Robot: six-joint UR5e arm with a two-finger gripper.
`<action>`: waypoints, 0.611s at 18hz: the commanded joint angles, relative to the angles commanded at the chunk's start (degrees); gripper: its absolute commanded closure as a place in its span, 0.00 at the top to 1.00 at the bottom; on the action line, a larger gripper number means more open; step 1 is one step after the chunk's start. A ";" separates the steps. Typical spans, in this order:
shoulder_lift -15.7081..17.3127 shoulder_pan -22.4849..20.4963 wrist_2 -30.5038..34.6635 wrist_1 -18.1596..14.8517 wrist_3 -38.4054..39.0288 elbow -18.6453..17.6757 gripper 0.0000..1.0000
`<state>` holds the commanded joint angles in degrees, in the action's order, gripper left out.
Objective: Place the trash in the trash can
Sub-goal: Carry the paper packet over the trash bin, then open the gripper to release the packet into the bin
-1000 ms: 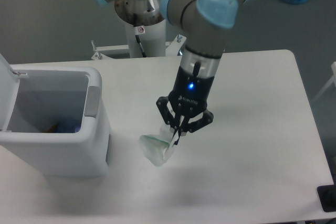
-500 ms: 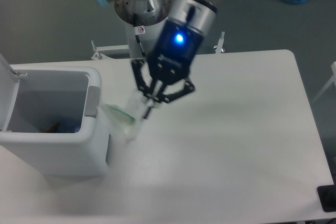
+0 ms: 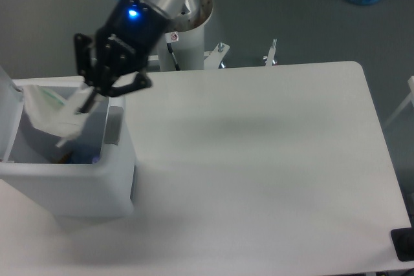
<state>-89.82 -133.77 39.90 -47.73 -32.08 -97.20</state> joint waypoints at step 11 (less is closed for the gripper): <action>-3.33 -0.96 6.66 0.00 -3.59 0.35 1.00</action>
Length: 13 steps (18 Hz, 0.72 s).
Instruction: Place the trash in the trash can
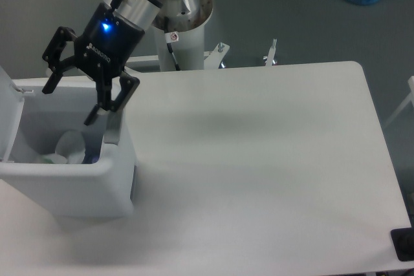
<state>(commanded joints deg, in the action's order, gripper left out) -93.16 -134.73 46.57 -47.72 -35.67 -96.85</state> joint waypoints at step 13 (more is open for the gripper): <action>-6.95 -14.85 17.65 -0.17 -22.32 3.25 1.00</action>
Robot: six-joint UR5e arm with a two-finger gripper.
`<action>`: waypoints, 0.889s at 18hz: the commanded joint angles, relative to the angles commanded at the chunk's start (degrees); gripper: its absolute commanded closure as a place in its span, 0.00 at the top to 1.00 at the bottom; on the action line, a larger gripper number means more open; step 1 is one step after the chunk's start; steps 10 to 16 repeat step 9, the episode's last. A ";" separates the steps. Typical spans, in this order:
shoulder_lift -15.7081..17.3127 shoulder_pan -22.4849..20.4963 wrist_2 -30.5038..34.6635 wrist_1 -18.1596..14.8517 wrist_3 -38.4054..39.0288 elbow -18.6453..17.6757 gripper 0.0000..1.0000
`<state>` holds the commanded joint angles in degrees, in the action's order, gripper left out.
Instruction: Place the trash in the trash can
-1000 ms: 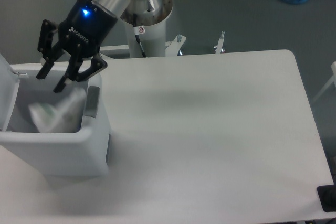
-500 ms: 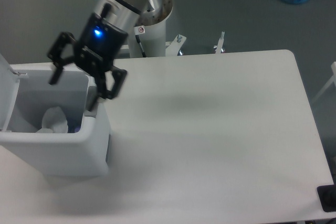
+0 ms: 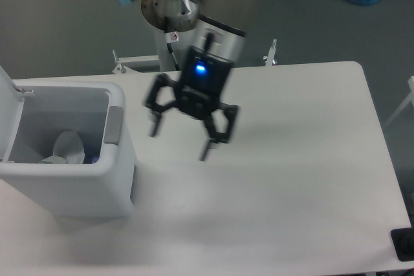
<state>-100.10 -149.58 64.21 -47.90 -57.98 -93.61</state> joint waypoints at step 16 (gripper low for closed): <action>-4.93 -0.80 11.27 -2.46 -8.11 3.78 1.00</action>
